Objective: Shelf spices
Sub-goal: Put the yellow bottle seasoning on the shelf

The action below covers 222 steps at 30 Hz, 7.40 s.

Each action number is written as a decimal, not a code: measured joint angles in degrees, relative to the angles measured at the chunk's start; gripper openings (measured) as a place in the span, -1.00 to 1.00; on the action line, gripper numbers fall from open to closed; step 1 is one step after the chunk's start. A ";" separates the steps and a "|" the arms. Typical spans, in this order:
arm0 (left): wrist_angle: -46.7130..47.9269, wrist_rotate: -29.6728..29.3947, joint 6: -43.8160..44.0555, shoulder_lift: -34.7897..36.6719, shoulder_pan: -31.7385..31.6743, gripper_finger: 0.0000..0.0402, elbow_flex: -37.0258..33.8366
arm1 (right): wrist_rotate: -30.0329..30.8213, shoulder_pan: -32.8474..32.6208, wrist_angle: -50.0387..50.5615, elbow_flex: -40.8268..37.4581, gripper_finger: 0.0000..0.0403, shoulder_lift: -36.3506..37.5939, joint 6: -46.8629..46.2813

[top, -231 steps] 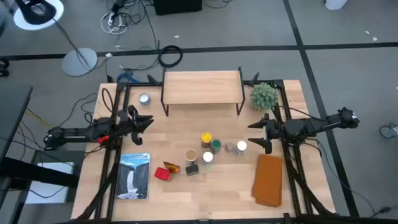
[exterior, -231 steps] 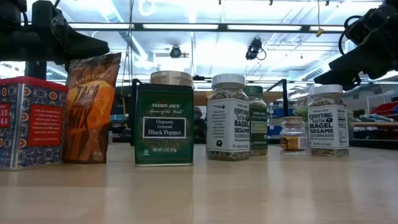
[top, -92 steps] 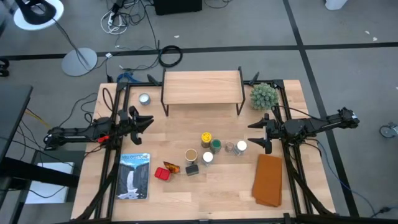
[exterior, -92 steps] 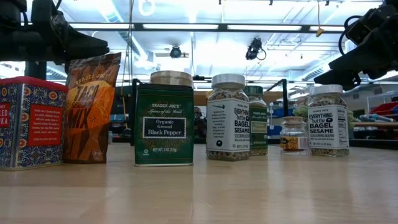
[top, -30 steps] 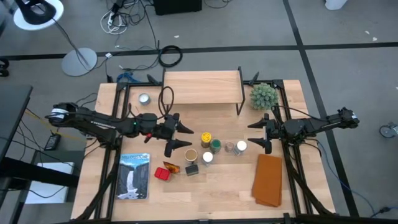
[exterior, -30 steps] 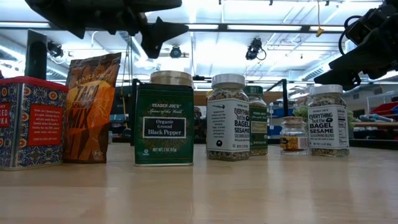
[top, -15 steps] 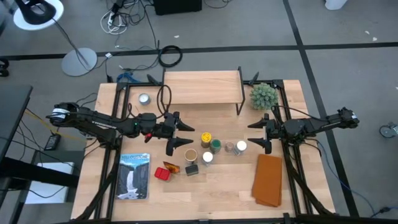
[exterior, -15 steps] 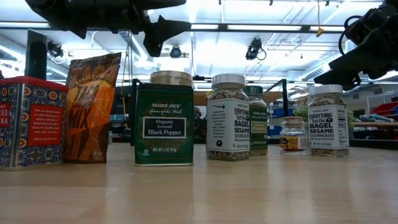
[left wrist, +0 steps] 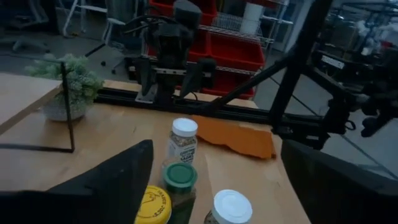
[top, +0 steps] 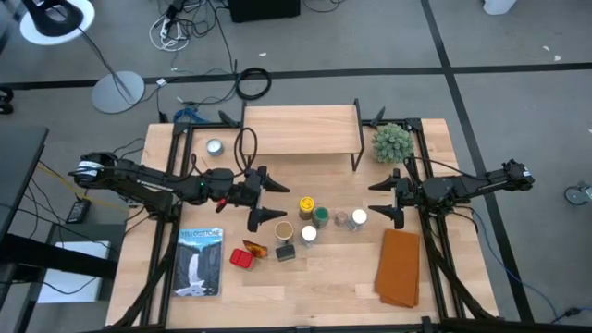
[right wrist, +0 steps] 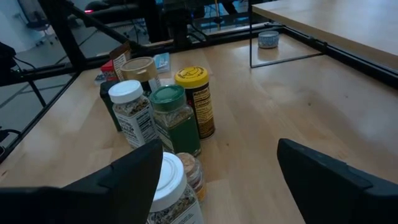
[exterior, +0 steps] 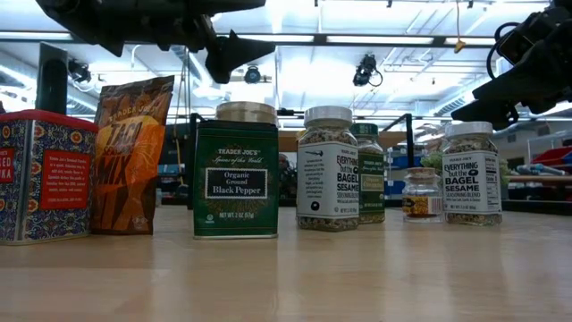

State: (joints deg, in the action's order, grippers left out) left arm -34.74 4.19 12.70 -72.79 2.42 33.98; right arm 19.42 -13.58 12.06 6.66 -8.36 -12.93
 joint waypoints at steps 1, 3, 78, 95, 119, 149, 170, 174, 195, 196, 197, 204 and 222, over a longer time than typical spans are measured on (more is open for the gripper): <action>-0.02 -0.02 1.78 0.00 0.00 0.86 0.00 | 0.01 0.01 -0.01 0.01 0.58 0.00 0.00; -0.13 0.26 3.89 0.00 0.17 0.91 0.00 | 0.02 -0.01 0.01 0.01 0.58 0.02 0.00; 39.78 0.56 -18.07 -32.98 -2.91 0.65 34.99 | 0.00 -0.01 -3.51 -0.01 0.58 0.02 0.00; 39.85 -1.32 -15.33 -32.79 -2.91 0.09 35.01 | 0.02 0.01 -3.88 -0.01 0.58 0.02 0.00; 76.39 -6.05 -18.40 -28.42 -4.27 0.13 62.23 | 0.02 0.01 -3.83 -0.01 0.58 0.02 0.00; 83.27 4.70 -26.20 -17.22 -43.32 0.19 62.23 | 0.00 0.01 -5.38 -0.01 0.58 0.00 0.00; 85.34 15.89 -30.51 -22.45 -52.94 0.20 62.23 | 0.00 0.00 -6.24 -0.01 0.58 0.02 0.01; 81.53 12.15 -29.05 -22.45 -52.94 0.20 62.23 | 0.00 0.01 -6.26 -0.01 0.58 0.02 0.00; 75.45 9.53 -27.29 -22.16 -52.70 0.20 56.00 | 0.01 0.01 -6.46 -0.01 0.58 0.02 0.00; 75.34 9.51 -27.27 -22.13 -52.70 0.20 56.00 | 0.00 0.00 -6.46 -0.01 0.58 0.02 0.00; 75.42 9.41 -27.25 -21.96 -52.72 0.20 55.98 | 0.00 -0.01 -6.46 -0.01 0.58 0.02 0.02; 77.60 8.72 -27.16 -21.02 -52.68 0.20 55.89 | 0.02 0.01 -6.46 -0.01 0.58 0.02 0.01; 79.32 8.44 -26.81 -20.46 -52.61 0.27 55.81 | 0.02 0.01 -6.43 -0.01 0.58 0.02 0.02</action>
State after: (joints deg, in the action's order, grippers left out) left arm 44.58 12.62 -14.11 -93.25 -50.19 89.79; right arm 19.44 -13.56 5.63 6.66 -8.34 -12.91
